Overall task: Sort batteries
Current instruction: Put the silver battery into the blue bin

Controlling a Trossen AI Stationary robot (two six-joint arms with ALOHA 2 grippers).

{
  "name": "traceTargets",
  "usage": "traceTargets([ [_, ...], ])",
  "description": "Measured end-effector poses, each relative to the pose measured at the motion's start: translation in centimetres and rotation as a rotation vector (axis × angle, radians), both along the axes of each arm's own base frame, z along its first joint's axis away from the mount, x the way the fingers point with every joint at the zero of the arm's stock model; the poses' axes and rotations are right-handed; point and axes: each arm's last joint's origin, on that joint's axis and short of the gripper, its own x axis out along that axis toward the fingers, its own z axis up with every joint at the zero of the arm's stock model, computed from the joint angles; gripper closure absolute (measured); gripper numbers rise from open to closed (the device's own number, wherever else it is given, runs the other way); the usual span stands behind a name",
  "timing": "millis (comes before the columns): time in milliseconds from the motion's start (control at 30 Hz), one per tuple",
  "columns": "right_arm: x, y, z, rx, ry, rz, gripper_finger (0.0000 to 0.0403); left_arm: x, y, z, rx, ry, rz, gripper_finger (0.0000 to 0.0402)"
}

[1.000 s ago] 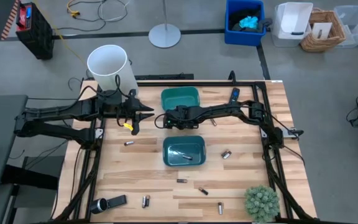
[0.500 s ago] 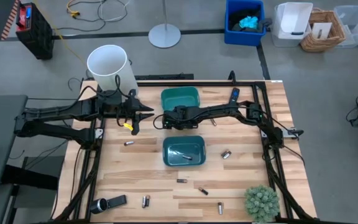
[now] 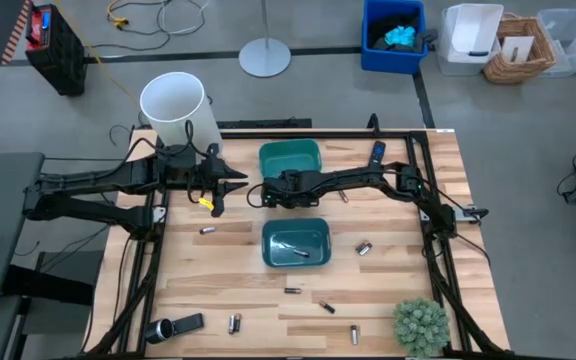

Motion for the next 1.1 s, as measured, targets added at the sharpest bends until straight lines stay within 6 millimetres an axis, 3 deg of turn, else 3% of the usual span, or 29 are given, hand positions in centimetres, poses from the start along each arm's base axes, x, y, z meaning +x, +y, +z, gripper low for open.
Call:
traceTargets([
  [833, -0.73, -0.2, -0.2, -0.003, 0.079, 0.01, 0.0019, -0.01, 0.01, -0.02, -0.004, 0.002, 0.001, 0.0319],
  [1100, -0.35, 0.64, 0.27, 0.001, 0.061, -0.014, 0.0019, -0.01, 0.01, -0.03, -0.004, 0.002, 0.001, 0.0319],
])
